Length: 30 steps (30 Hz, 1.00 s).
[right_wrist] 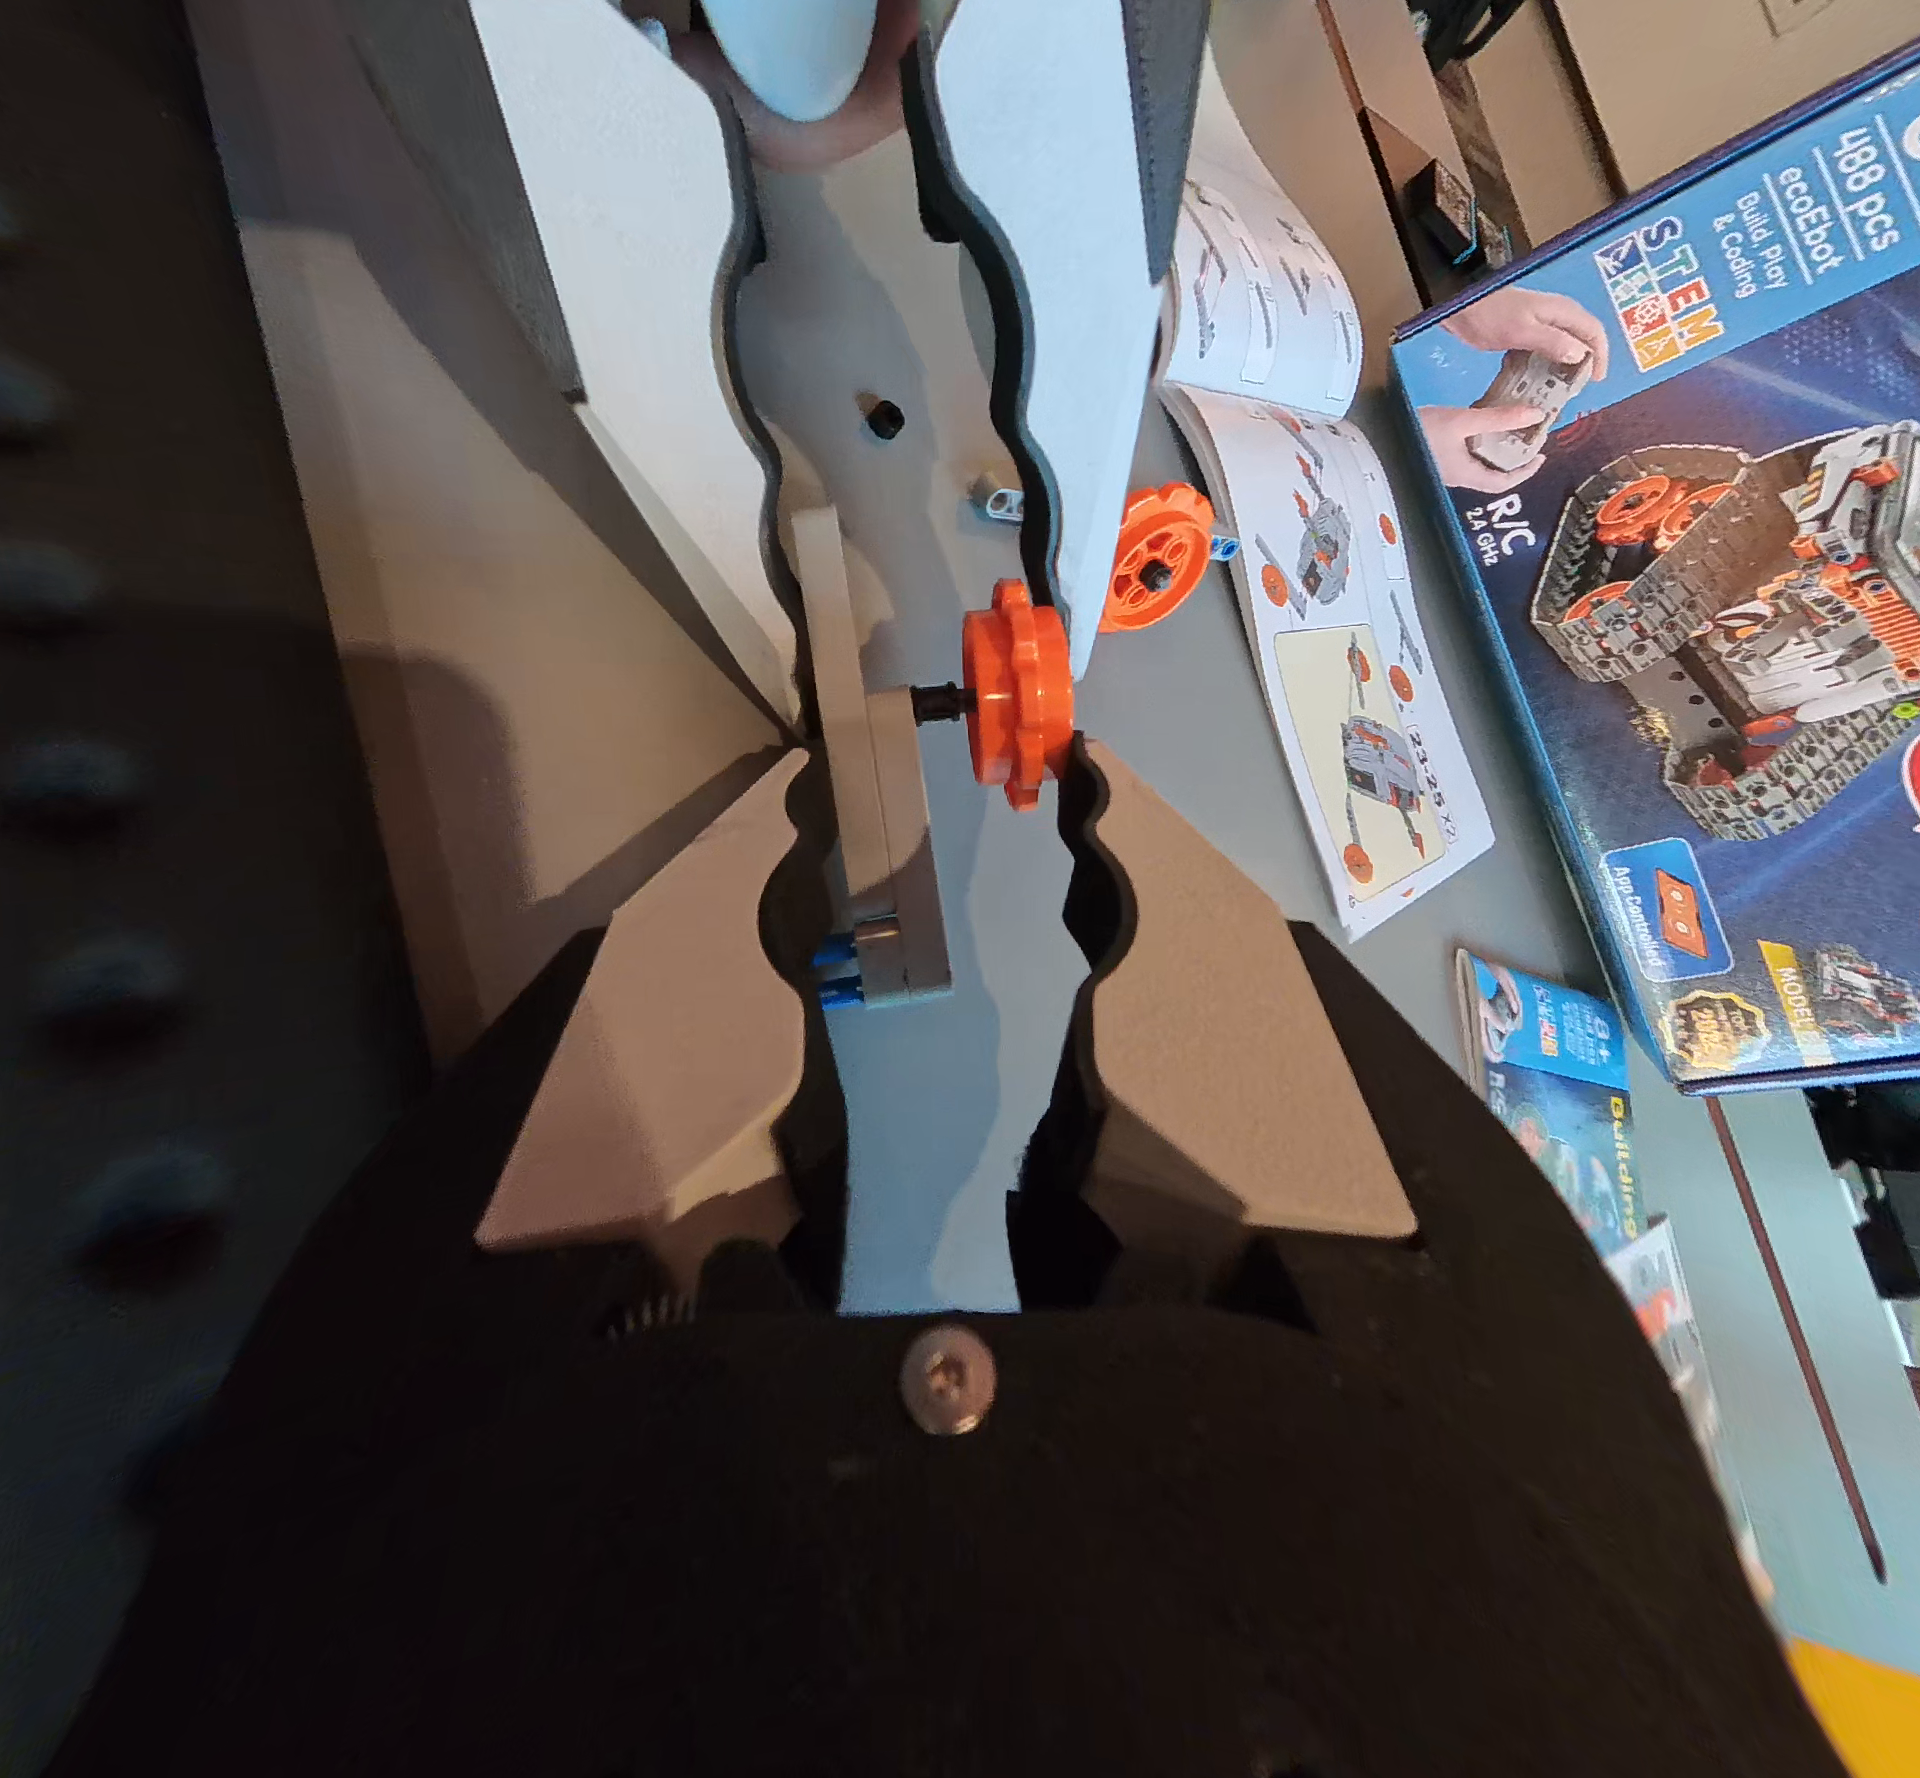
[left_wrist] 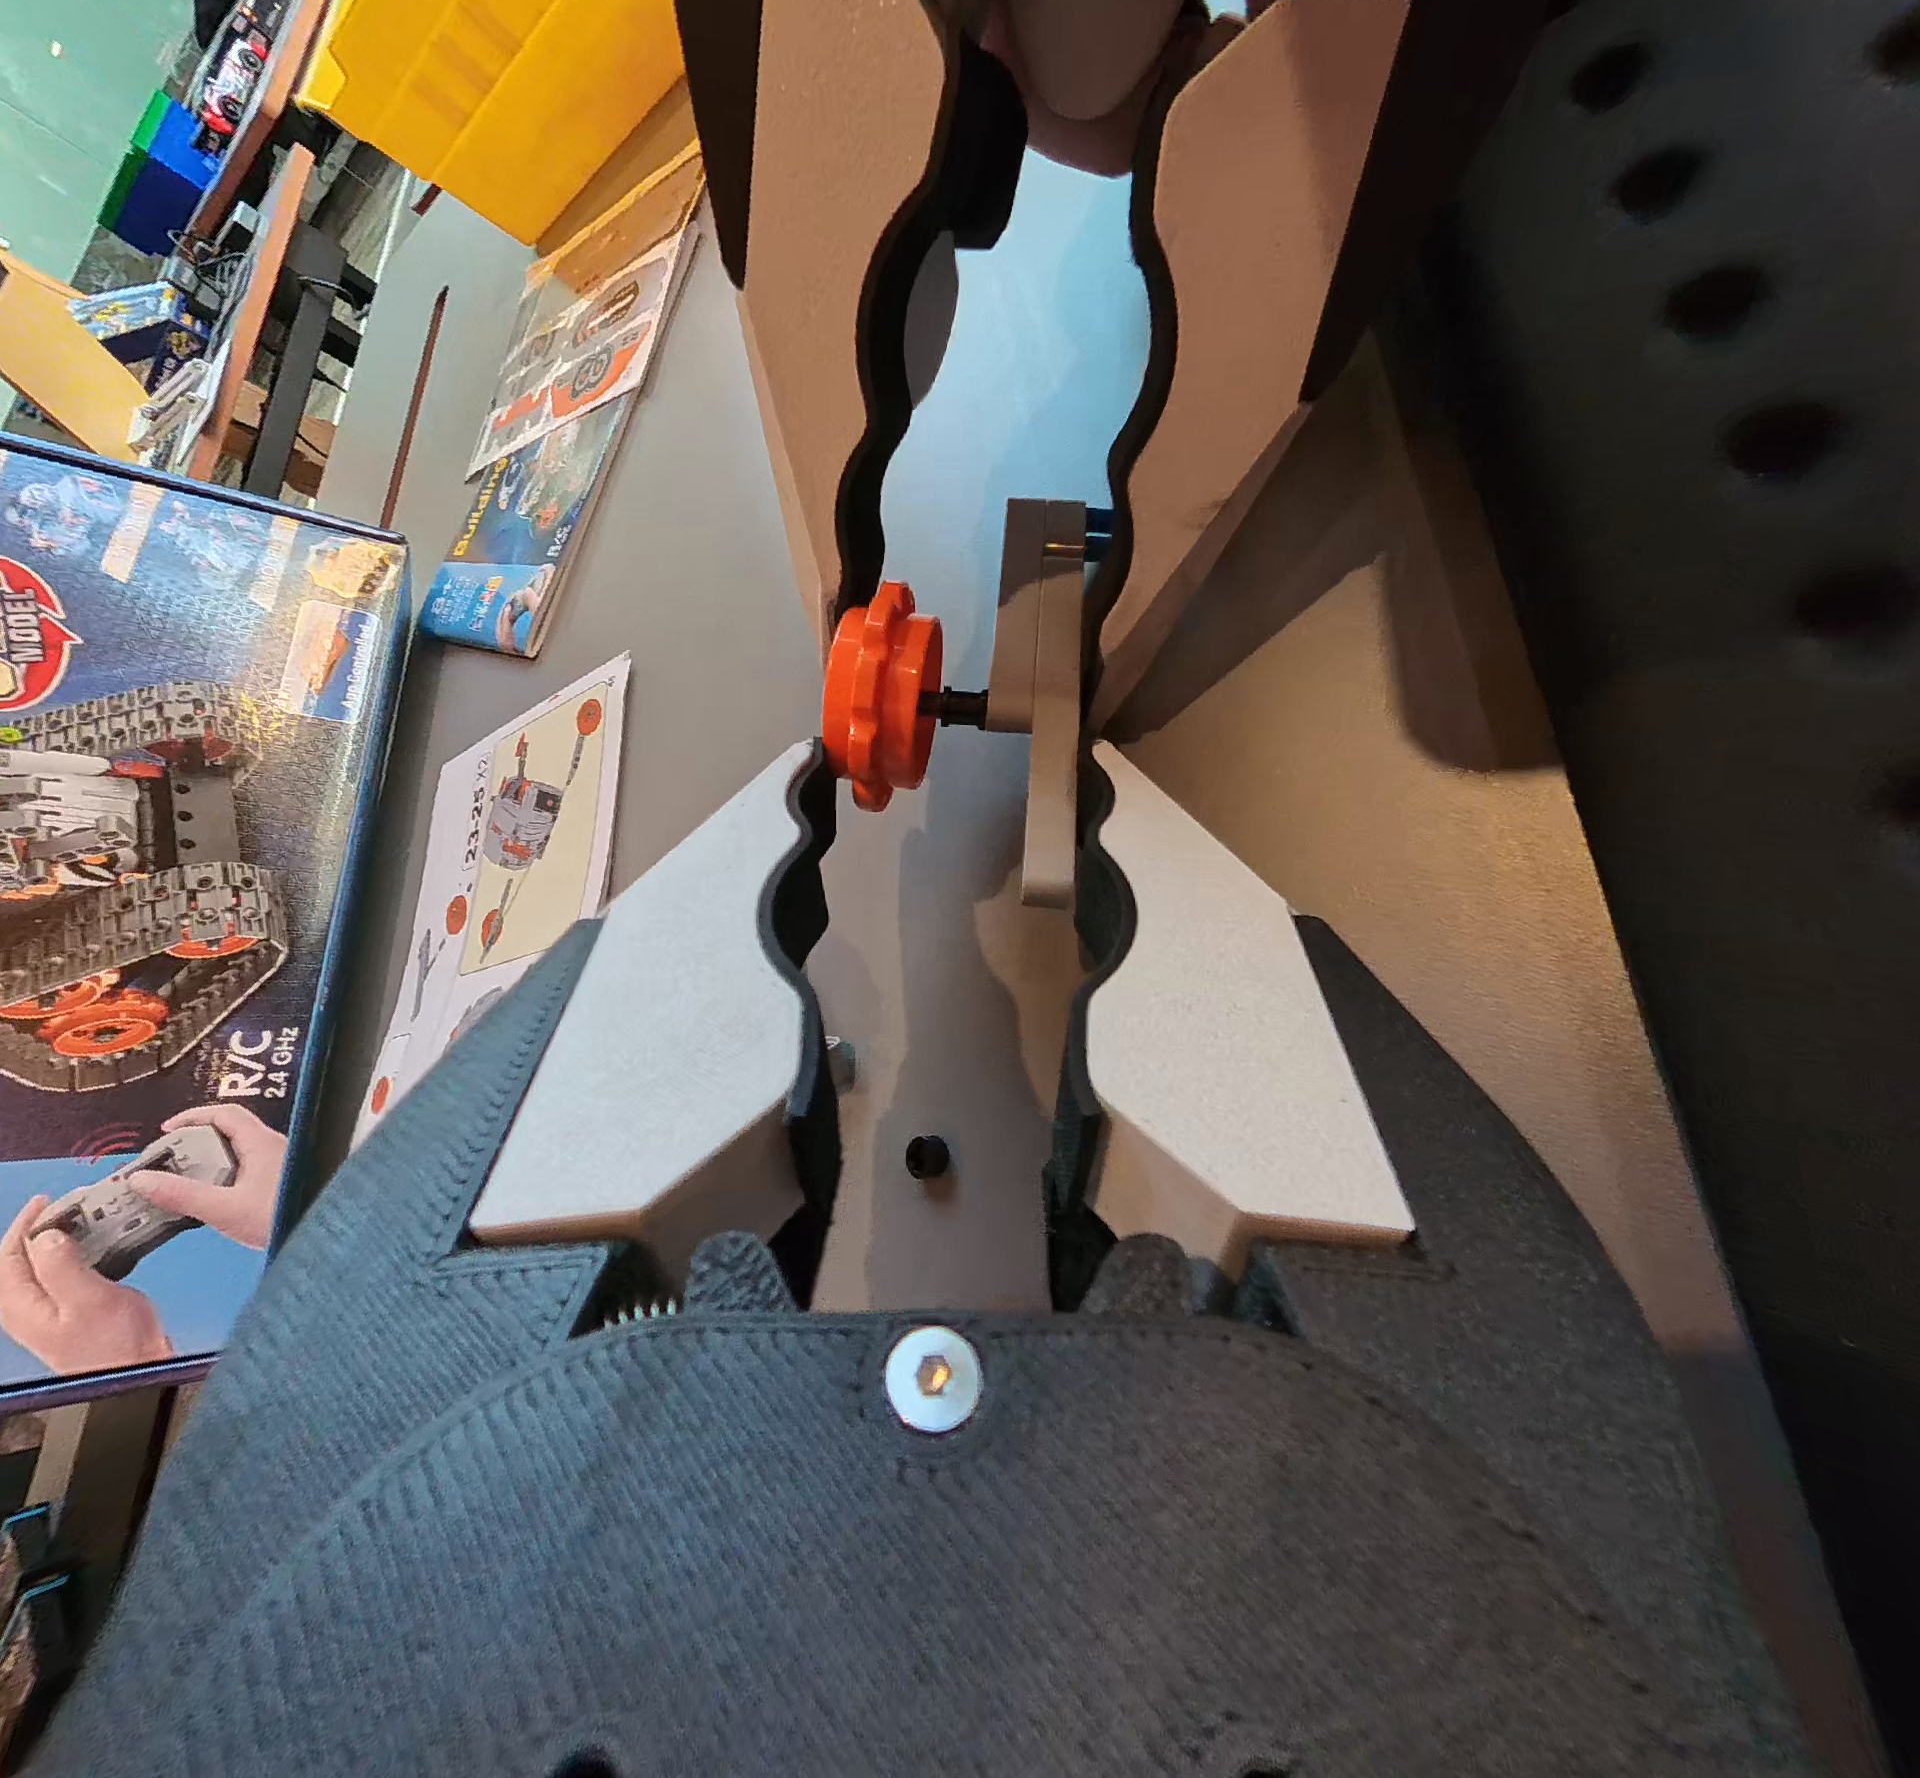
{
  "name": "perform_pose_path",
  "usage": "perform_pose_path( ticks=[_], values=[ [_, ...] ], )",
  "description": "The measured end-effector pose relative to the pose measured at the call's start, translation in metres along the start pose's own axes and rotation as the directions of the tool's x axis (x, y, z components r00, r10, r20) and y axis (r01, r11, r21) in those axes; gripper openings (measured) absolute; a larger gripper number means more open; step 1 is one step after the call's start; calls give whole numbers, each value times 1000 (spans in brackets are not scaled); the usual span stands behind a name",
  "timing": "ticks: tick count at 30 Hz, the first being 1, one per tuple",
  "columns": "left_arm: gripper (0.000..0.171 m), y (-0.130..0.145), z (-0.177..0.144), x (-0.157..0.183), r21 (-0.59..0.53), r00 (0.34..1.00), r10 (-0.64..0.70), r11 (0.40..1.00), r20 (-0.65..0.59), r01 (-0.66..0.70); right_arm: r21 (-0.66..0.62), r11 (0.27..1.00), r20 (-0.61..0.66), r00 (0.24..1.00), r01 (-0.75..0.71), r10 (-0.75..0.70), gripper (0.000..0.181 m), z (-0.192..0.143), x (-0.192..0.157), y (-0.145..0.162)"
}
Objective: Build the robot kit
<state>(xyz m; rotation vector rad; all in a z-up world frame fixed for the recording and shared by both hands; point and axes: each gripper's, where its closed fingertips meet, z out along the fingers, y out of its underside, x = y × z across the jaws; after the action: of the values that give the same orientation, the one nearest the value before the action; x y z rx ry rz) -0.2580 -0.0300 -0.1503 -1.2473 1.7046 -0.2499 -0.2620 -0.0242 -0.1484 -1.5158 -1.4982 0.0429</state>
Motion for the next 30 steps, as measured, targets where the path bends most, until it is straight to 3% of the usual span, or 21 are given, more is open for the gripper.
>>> perform_pose_path(
  ticks=[9, 16, 30],
  values=[
    [49, -4, -2, -1, 39, 993, 116, 992, 34, -117, 10, 995, -45, 994, 103, -103, 43, 0, 1, -3],
    [47, -4, -1, 0, 33, 991, 128, 991, 35, -129, -2, 983, -93, 979, 182, -182, 44, -1, 2, -4],
    [46, -2, 1, -4, 18, 991, 122, 992, 52, -123, 8, 988, -100, 984, 152, -150, 44, 1, 4, -4]
  ],
)
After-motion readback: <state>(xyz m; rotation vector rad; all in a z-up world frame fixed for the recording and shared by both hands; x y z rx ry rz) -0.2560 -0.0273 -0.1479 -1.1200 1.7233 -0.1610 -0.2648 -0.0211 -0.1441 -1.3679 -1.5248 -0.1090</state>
